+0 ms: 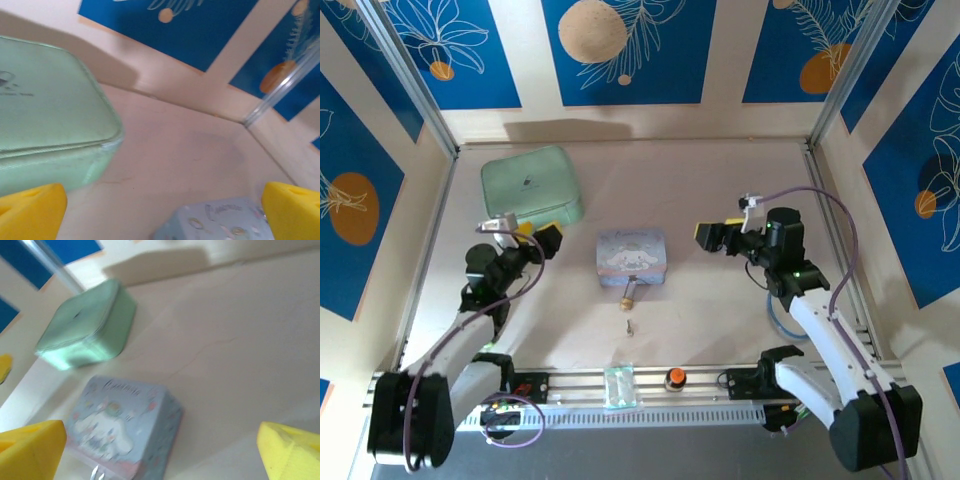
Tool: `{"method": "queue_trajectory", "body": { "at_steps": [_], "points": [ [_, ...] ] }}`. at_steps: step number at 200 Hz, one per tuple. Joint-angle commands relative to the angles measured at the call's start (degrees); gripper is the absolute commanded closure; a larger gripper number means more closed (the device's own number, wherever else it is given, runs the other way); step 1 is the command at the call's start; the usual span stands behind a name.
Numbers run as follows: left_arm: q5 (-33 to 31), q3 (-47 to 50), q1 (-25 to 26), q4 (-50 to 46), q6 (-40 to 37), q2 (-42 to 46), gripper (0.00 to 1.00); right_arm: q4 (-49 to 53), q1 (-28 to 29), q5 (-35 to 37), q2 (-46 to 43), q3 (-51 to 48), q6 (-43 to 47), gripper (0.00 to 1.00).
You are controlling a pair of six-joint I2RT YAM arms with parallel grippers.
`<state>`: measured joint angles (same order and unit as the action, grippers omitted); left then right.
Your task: Unlock the padlock with the key
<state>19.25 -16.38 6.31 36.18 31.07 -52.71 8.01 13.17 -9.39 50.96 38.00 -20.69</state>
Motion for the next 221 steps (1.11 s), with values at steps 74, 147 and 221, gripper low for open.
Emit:
{"method": "queue_trajectory", "body": {
  "at_steps": [74, 147, 221],
  "points": [
    [-7.44, -5.44, 17.6, -40.89, 1.29, 8.48, 0.01, 16.96, 40.92, 17.02, 11.0, 3.36, -14.7, 0.23],
    [-10.37, -3.49, 23.46, -41.21, 4.42, 7.88, 0.01, 10.85, 50.93, 14.35, 28.77, 7.65, -19.54, 0.5],
    [-11.49, -2.95, 23.58, -38.81, 4.98, 5.38, 0.01, 12.71, 53.96, 18.52, 39.72, 13.06, -19.13, 0.57]
  ]
}}
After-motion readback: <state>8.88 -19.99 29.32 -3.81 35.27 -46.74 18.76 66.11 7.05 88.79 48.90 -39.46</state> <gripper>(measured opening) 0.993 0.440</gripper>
